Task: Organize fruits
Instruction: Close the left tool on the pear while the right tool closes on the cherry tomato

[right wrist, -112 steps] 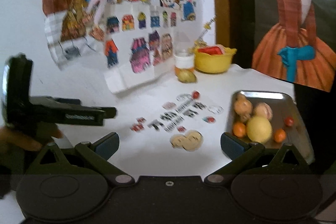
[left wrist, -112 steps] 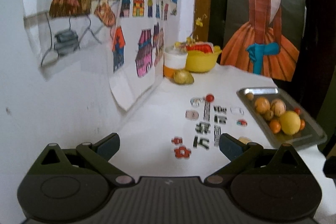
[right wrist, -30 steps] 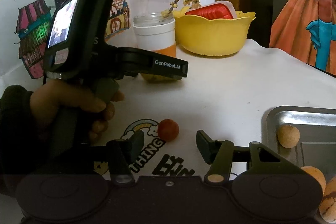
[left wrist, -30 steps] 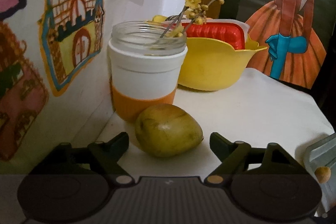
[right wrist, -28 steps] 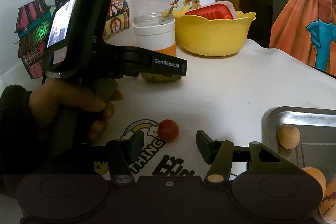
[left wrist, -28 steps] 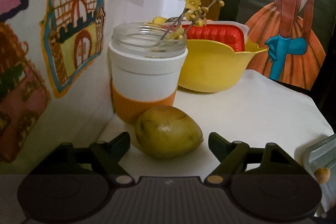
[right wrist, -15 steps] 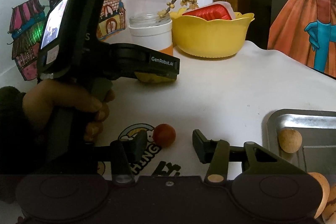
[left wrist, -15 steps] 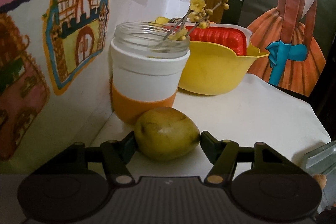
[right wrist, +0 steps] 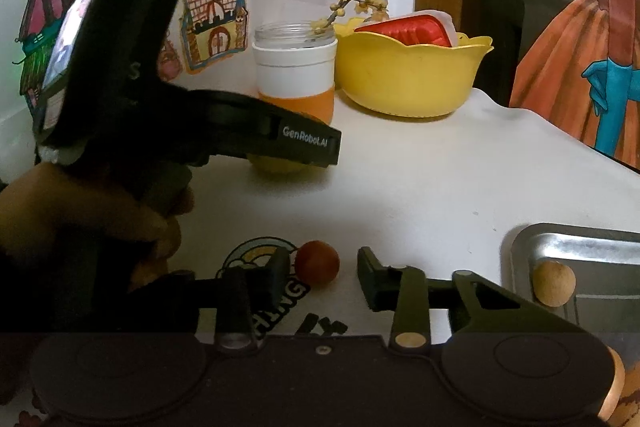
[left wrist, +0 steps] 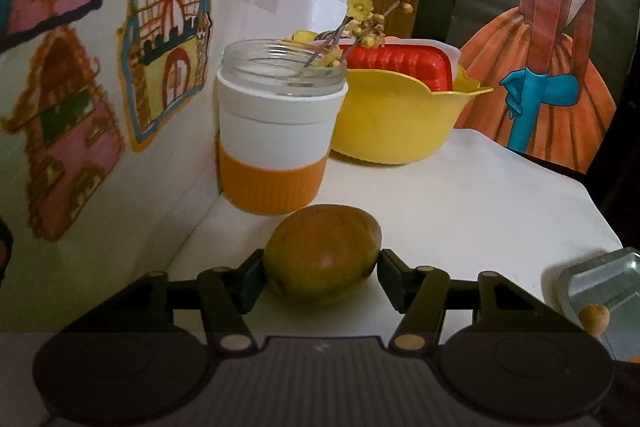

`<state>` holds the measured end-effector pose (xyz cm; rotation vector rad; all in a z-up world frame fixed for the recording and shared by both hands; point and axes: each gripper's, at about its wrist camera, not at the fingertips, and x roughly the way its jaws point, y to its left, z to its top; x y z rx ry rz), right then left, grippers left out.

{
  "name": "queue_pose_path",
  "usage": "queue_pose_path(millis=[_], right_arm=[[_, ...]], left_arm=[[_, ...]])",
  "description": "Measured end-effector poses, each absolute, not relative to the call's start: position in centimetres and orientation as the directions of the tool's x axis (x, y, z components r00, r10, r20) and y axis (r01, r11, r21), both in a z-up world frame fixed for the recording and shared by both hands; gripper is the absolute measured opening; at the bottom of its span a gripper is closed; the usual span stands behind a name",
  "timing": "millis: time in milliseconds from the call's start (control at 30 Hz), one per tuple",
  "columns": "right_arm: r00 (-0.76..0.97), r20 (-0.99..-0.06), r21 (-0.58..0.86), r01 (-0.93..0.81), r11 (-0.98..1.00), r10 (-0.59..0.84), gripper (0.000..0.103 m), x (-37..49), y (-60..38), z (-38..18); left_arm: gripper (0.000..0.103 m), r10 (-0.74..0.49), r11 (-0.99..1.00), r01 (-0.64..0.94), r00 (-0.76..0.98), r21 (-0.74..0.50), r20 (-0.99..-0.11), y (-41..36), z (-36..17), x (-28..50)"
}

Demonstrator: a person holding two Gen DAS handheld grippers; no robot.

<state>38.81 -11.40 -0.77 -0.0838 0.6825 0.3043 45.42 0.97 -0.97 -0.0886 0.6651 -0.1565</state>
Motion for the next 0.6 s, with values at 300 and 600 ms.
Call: queue_pose_path(millis=[300,600], right_arm=[[0.734,-0.632,0.012,-0.314,0.949,0.251,0.024,38.4,-11.3,-0.7],[0.718,-0.643,0.036,-0.318,0.948,0.265,0.024,36.8,-11.9,-0.3]], left_arm=[[0.062,-0.167,0.986,0.124,0.767,-0.113,-0.619,0.8,-0.7,43.6],[0.062,-0.168,0.986,0.114,0.754,-0.125,-0.635,1.4,-0.3,41.4]])
